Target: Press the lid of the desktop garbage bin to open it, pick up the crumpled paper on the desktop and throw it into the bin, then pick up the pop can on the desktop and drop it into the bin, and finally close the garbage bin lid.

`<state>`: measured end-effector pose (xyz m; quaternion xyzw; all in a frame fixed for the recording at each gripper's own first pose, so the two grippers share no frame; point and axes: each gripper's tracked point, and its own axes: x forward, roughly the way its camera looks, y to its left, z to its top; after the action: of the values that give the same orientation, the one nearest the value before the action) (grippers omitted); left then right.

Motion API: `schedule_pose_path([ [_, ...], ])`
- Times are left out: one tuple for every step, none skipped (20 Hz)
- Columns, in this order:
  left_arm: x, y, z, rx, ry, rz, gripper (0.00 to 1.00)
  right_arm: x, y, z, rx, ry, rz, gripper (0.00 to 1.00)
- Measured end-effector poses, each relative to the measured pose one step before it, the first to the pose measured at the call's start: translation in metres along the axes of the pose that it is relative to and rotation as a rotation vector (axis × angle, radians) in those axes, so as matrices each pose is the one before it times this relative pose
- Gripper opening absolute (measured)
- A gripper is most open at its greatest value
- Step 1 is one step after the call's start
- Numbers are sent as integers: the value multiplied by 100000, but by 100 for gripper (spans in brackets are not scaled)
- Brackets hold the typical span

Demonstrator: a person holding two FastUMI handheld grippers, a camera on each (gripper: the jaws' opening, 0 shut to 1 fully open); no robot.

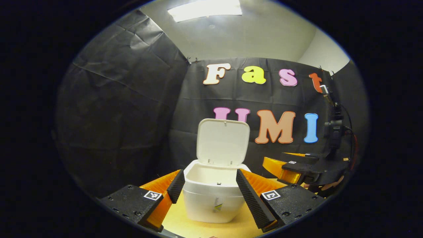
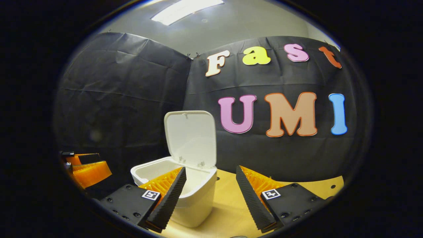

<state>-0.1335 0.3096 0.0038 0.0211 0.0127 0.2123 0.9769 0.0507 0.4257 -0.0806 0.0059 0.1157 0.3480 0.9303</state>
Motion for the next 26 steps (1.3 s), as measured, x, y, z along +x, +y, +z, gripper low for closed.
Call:
schedule_pose_path([
  [328, -1388, -297, -590, 348, -3229, 93, -1099, -1796, -73, -21, -397, -3627, 96],
  [442, -1525, -190, -571, 109, -3289, 94, -1141, -1932, -119, 255, -185, -3854, 97],
  [492, -1588, -186, -643, 130, -3613, 94, -1008, -2002, -131, 617, -54, -3995, 99],
  [684, -1651, -221, -698, 129, -3613, 94, -1004, -2066, -214, 940, 150, -4046, 96],
  [715, -1649, -276, -561, 314, -3599, 94, -1009, -2099, -105, 1020, 7, -4173, 96],
  [621, -1600, -346, -525, 488, -3415, 93, -988, -2210, -120, 835, -85, -4411, 99],
  [530, -1440, -505, -622, 717, -3559, 93, -892, -2119, -111, 767, -53, -4534, 96],
  [509, -1480, -564, -694, 945, -3288, 93, -875, -2246, -11, 1079, 99, -4292, 96],
  [489, -1286, -644, -800, 1030, -2958, 94, -901, -1908, -29, 1400, 184, -3935, 96],
  [566, -1333, -722, -814, 936, -3024, 94, -897, -2007, -84, 1359, 225, -3893, 96],
  [550, -1188, -956, -509, 1445, -2726, 94, -744, -1956, -95, 1201, 234, -3832, 96],
  [454, -938, -1104, -213, 1928, -2193, 94, -788, -1965, -113, 882, 295, -3708, 96],
  [440, -793, -1322, 18, 2246, -1956, 94, -642, -1790, -61, 620, 180, -3342, 96],
  [439, -672, -1404, 342, 2682, -1458, 94, -613, -1736, -254, 367, 452, -3321, 96],
  [325, -427, -1524, 725, 2597, -647, 94, -560, -1587, -255, 199, 634, -3186, 96],
  [362, -233, -1306, 634, 2402, -200, 94, -386, -1549, -250, 245, 663, -2925, 96],
  [361, -334, -1482, 331, 2569, -166, 94, -453, -1234, -260, 355, 996, -2475, 96],
  [392, -228, -1350, -124, 2683, -223, 94, -428, -1276, -401, 307, 975, -2214, 96],
  [386, -318, -1384, -134, 2166, -310, 94, -469, -1095, -423, -126, 818, -2121, 96],
  [391, -298, -1273, 380, 2200, -443, 94, -343, -943, -526, -660, 844, -1942, 98],
  [571, -312, -1689, 856, 3230, -328, 94, -428, -952, -637, -1015, 1457, -1710, 98],
  [365, -278, -1203, 503, 2558, -214, 94, -242, -510, -664, -835, 1387, -1035, 96],
  [459, -252, -1244, -34, 2426, -359, 94, -379, -543, -516, -695, 1558, -733, 96],
  [409, -292, -1136, -359, 2536, -499, 94, 78, -540, -239, -432, 1264, -876, 97],
  [443, -240, -1134, -506, 2466, -66, 94, -52, -423, -176, 197, 993, -522, 99],
  [456, -138, -1036, -577, 2445, 88, 94, -154, -322, -187, 470, 970, -208, 99],
])
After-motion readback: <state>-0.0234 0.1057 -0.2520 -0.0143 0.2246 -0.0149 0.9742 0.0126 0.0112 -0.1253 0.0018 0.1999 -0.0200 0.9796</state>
